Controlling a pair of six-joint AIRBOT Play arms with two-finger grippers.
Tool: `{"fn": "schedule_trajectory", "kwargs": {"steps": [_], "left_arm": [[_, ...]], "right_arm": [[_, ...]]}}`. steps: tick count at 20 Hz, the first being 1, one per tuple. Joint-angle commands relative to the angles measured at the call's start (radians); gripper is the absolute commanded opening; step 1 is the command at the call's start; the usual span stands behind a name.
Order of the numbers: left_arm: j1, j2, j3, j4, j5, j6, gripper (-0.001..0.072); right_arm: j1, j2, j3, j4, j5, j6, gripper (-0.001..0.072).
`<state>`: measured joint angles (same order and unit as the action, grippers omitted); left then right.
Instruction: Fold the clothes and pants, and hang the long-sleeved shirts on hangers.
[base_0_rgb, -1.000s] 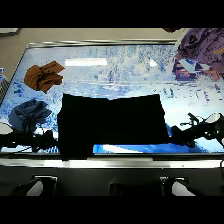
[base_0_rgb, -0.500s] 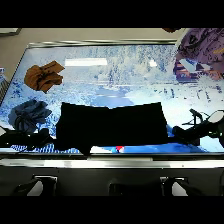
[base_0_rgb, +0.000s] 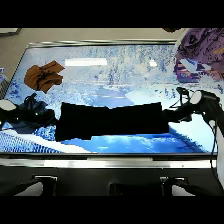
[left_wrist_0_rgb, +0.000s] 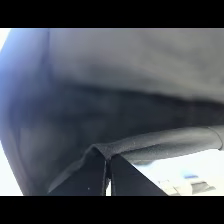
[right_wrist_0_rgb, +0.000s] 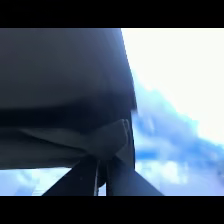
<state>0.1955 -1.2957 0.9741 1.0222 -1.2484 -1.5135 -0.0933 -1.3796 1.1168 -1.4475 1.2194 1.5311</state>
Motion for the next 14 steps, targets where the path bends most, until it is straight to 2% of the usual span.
{"fn": "schedule_trajectory", "kwargs": {"steps": [1, 6, 11, 12, 13, 14], "left_arm": [[-0.010, -0.161, 0.147, -0.001, 0.008, 0.023, 0.0018], [-0.031, -0.333, 0.330, 0.001, -0.018, 0.026, 0.0018], [-0.040, -0.430, 0.395, 0.001, -0.015, 0.026, 0.0019], [-0.042, -0.444, 0.395, 0.001, -0.012, 0.026, 0.0023], [-0.042, -0.454, 0.395, -0.002, -0.011, 0.026, 0.0030], [-0.042, -0.462, 0.396, -0.003, -0.008, 0.025, 0.0097]], "right_arm": [[0.045, -0.132, 0.138, -0.035, -0.021, 0.010, 0.0029], [0.049, -0.259, 0.295, -0.045, -0.018, 0.026, 0.0029], [0.049, -0.345, 0.314, -0.020, -0.015, 0.030, 0.0042], [0.049, -0.357, 0.314, -0.014, -0.015, 0.039, 0.0075], [0.049, -0.365, 0.314, -0.011, -0.015, 0.061, 0.0153], [0.049, -0.367, 0.314, -0.004, -0.013, 0.087, 0.0254]]}}
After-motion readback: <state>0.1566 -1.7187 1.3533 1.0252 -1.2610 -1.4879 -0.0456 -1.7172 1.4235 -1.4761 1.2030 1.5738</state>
